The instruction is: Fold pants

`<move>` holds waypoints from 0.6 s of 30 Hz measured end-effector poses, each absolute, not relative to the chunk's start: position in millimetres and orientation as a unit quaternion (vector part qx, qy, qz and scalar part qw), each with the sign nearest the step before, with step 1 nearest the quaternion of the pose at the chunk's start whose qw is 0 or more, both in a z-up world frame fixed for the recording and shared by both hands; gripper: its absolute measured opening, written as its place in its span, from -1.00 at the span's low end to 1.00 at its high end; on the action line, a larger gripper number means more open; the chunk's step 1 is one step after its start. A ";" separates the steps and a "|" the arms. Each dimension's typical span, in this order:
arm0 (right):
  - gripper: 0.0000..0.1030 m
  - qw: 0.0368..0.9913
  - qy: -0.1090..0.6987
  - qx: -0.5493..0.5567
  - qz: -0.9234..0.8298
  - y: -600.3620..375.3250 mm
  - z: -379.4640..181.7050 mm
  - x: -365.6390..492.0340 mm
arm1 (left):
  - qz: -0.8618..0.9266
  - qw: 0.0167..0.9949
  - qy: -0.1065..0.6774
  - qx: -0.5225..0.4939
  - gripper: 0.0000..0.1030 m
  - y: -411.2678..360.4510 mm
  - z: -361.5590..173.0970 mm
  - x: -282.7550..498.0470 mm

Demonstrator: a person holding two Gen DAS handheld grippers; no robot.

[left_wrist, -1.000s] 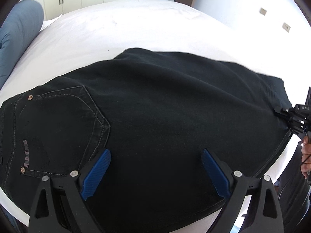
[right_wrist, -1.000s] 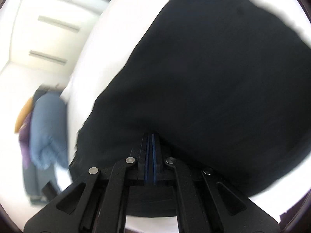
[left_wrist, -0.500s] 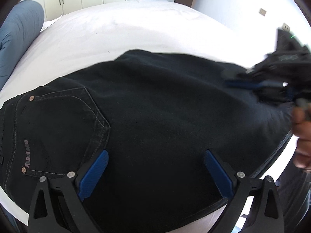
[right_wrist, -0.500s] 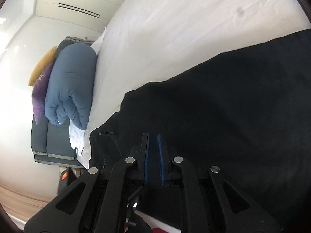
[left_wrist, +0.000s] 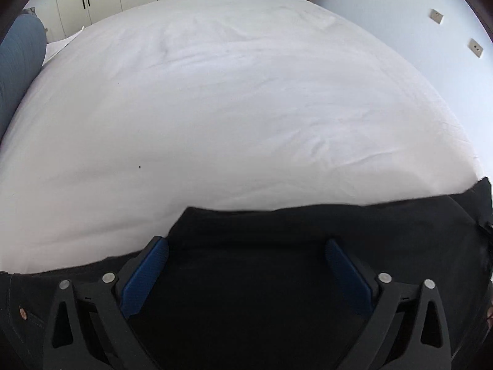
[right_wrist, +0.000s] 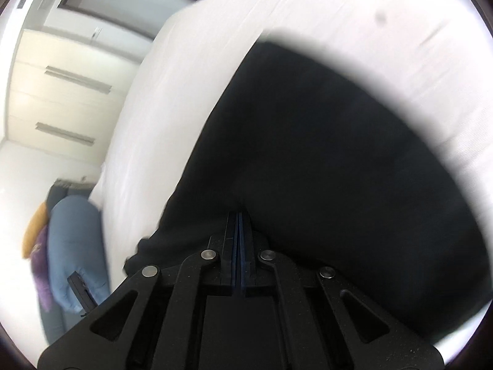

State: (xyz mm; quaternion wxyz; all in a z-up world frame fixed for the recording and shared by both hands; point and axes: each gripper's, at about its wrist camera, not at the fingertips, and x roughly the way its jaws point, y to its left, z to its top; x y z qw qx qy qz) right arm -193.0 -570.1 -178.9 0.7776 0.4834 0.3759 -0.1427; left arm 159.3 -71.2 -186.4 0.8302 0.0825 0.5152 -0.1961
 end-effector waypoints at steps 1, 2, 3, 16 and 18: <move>-1.00 0.776 0.373 0.483 -0.160 -578.6 -176.8 -202.8 | -0.187 0.837 0.508 0.084 1.00 -71.1 -187.7 163.6; -0.93 0.772 0.373 0.485 -0.171 -585.9 -171.8 -212.5 | -0.171 0.839 0.510 0.084 1.00 -75.1 -186.7 163.0; -0.87 0.772 0.374 0.483 -0.173 -590.3 -162.8 -220.8 | -0.166 0.839 0.512 0.082 0.99 -77.7 -185.6 163.5; -1.00 0.726 0.442 0.527 0.012 -513.5 -214.0 -234.5 | -0.233 0.848 0.467 0.093 1.00 -83.8 -175.6 30.4; -1.00 0.748 0.430 0.504 -0.035 -537.8 -202.5 -259.8 | -0.226 0.847 0.475 0.072 1.00 -78.2 -174.1 24.9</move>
